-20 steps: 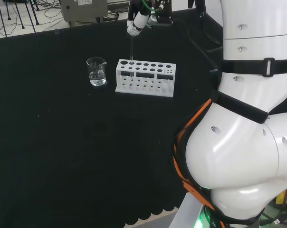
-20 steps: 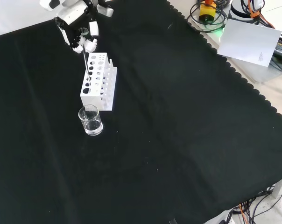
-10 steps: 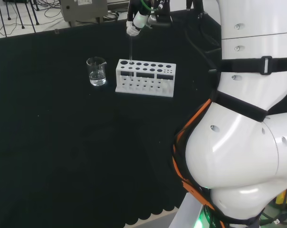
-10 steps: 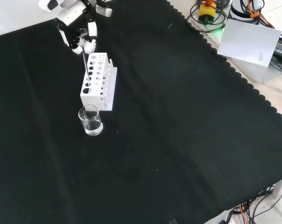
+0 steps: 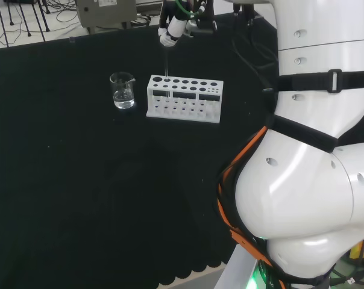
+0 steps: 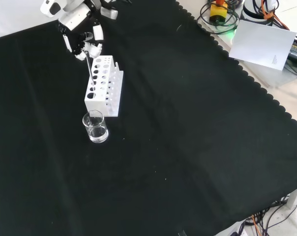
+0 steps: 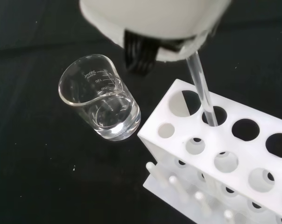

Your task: Put the glass rod back on the white test tube rack.

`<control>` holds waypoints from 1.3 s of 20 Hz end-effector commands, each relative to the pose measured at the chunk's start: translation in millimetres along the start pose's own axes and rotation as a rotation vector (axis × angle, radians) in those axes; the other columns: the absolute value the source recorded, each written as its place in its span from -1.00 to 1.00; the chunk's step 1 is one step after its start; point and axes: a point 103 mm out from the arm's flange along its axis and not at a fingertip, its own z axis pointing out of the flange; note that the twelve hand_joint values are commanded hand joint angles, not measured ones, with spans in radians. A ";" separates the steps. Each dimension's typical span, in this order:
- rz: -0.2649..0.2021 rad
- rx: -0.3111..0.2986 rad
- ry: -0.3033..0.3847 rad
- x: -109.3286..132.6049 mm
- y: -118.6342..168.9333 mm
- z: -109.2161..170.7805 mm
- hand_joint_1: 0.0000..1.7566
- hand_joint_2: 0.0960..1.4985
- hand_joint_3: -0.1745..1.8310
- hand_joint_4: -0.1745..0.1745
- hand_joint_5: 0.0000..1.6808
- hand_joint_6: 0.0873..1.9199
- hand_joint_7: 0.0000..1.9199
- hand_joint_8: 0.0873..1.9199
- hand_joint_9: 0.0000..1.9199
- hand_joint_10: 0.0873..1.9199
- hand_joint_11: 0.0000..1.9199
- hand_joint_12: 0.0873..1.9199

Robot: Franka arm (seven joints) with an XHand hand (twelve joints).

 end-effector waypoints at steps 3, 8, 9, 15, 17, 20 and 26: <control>0.010 0.048 0.042 -4.8 0.7 4.8 0.35 -0.56 0.03 -1.00 -0.22 -0.19 0.56 -0.40 1.00 -0.31 0.85 -0.11; 0.021 0.040 0.037 -3.8 1.8 3.9 0.35 -0.55 0.01 -1.00 -0.27 -0.18 0.55 -0.40 1.00 -0.31 0.84 -0.08; 0.021 0.038 0.038 -3.7 1.6 3.4 0.35 -0.55 0.01 -1.00 -0.27 -0.18 0.55 -0.40 1.00 -0.31 0.84 -0.08; 0.026 0.012 0.039 -4.4 -6.2 -5.2 0.35 -0.55 0.00 -1.00 -0.26 -0.18 0.55 -0.40 1.00 -0.30 0.83 -0.07; 0.030 0.014 0.035 -2.6 -4.6 -4.9 0.35 -0.54 0.00 -1.00 -0.25 -0.18 0.55 -0.40 1.00 -0.29 0.83 -0.07; 0.034 0.004 0.037 -3.2 -5.8 -6.4 0.35 -0.54 -0.01 -1.00 -0.23 -0.18 0.56 -0.40 1.00 -0.28 0.83 -0.07; 0.051 -0.062 0.012 -9.6 -26.9 -17.9 0.38 -0.31 -0.15 -1.00 0.40 -0.43 0.62 -0.47 0.99 -0.30 0.81 -0.10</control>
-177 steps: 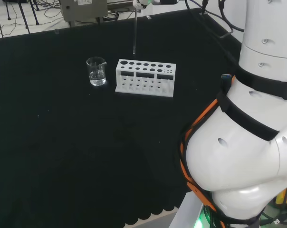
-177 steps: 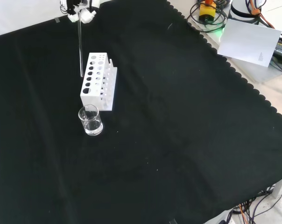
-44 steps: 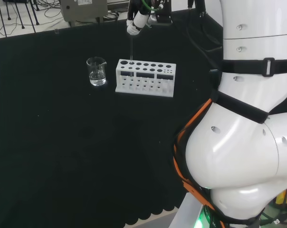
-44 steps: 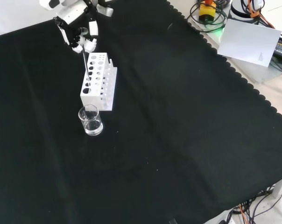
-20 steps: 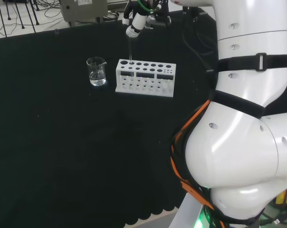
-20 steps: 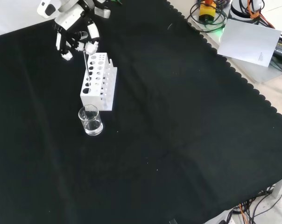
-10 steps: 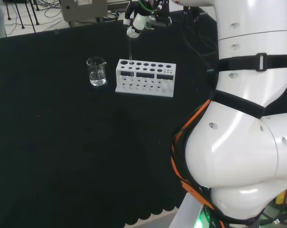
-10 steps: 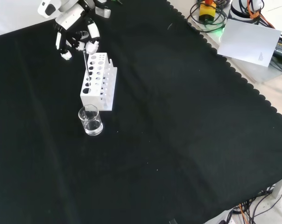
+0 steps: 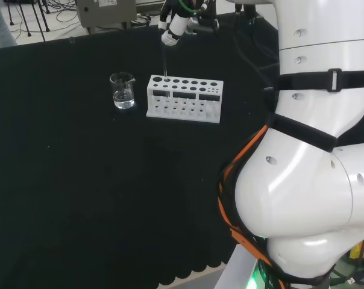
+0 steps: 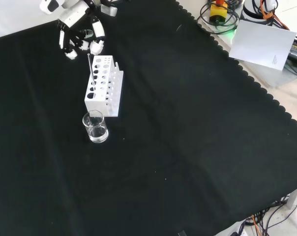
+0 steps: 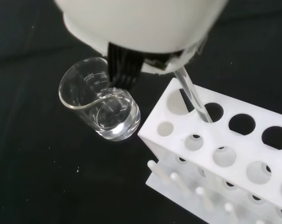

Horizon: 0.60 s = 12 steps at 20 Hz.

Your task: Put the glass rod back on the white test tube rack.

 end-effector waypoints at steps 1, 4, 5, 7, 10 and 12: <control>0.022 -0.071 -0.036 -5.4 -22.9 -13.2 0.39 -0.30 -0.14 -1.00 0.53 -0.52 0.65 -0.48 0.99 -0.30 0.77 -0.12; 0.036 -0.082 -0.066 -4.5 -29.0 -15.5 0.47 -0.35 -0.05 -1.00 0.64 -0.71 0.57 -0.42 0.95 -0.25 0.65 -0.14; 0.039 -0.082 -0.071 -4.1 -29.9 -15.9 0.50 -0.36 -0.04 -1.00 0.64 -0.74 0.54 -0.39 0.94 -0.24 0.63 -0.13; 0.041 -0.082 -0.072 -4.0 -31.0 -16.4 0.51 -0.37 -0.02 -1.00 0.64 -0.76 0.51 -0.36 0.93 -0.22 0.60 -0.13; 0.046 -0.083 -0.072 -4.2 -31.8 -17.1 0.52 -0.39 0.00 -1.00 0.64 -0.76 0.50 -0.34 0.93 -0.21 0.58 -0.13; 0.045 -0.082 -0.071 -4.5 -32.5 -17.0 0.44 -0.44 0.04 -1.00 0.71 -0.68 0.63 -0.37 0.95 -0.23 0.59 -0.13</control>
